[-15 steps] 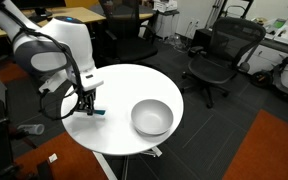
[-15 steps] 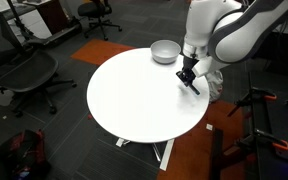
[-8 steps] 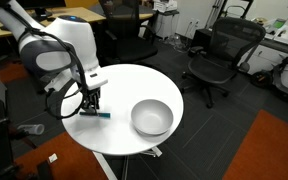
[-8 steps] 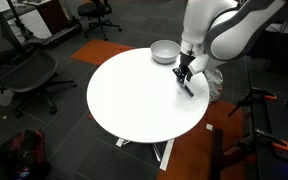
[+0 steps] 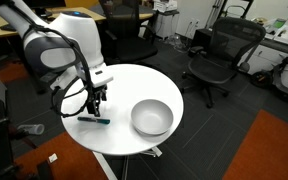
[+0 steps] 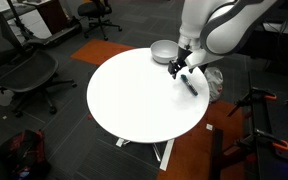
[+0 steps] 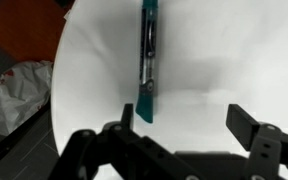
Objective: Take the marker out of the bowl and put it on the table
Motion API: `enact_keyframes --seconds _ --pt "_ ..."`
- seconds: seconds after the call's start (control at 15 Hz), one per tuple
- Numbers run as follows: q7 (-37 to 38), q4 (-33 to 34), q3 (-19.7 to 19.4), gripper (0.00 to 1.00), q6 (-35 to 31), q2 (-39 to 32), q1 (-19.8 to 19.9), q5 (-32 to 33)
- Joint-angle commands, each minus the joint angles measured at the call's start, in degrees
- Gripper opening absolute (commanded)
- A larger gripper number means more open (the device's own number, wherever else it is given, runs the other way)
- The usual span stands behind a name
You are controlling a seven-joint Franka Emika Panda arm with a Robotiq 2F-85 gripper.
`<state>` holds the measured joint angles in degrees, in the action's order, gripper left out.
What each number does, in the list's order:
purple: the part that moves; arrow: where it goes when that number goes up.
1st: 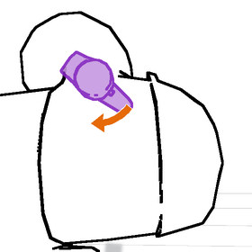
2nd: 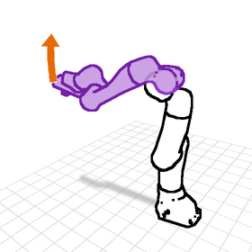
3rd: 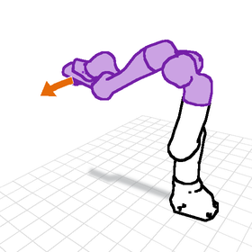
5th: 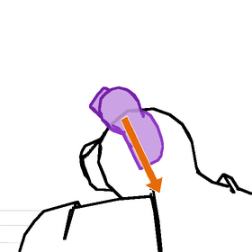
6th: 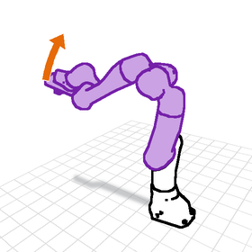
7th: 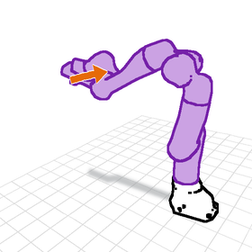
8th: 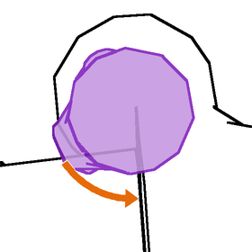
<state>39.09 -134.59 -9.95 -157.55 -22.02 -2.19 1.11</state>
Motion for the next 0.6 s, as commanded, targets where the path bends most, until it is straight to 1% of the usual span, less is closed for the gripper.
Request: enact_keyframes --seconds 0.0,0.4,0.47,0.53 --pt "-0.16 1.29 -1.04 1.0 1.27 0.35 -0.99 -0.94" --pt "-0.3 2.09 -1.01 1.0 1.66 0.41 -0.89 -1.04" --pt "-0.61 1.57 -1.05 1.0 0.19 -0.08 -0.83 -0.78" --pt "-0.61 1.62 -1.05 1.0 0.2 -0.08 -0.83 -0.78"
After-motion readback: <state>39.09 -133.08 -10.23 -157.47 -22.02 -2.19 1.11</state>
